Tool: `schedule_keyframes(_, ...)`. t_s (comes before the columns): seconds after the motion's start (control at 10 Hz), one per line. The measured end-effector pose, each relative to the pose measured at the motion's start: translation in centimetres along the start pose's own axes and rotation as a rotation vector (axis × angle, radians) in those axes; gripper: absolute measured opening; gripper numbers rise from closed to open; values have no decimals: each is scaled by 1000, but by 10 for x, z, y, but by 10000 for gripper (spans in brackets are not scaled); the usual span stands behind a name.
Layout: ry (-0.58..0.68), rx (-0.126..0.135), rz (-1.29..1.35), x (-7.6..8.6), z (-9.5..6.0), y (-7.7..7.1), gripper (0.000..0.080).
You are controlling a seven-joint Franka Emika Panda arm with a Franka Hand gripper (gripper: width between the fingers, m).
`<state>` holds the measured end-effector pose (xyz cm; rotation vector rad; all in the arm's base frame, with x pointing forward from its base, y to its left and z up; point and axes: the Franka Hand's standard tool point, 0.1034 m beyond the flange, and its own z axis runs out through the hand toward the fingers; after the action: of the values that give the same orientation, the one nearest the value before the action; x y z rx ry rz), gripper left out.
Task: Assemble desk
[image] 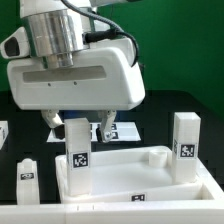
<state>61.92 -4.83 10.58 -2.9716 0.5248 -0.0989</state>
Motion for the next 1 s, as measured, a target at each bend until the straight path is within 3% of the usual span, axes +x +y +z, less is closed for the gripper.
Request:
schedule_keyframes(0.1,6,-26,-191,3,-2,-3,649)
schedule_keyframes(0.2,4,-25,-192,2,-2,-2,649)
schedule_keyframes(0.3,4,-25,-181,2,-1,-2,567)
schedule_keyframes(0.4,4,-25,-181,2,-1,-2,432)
schedule_keyframes(0.5,4,-24,-165,2,-1,-2,432)
schedule_keyframes(0.6,6,-25,-52,2,-1,-1,284)
schedule_keyframes(0.8,10,-25,191,2,-1,-2,284)
schedule_keyframes(1.0,-16,-40,643,-1,-3,-6,284)
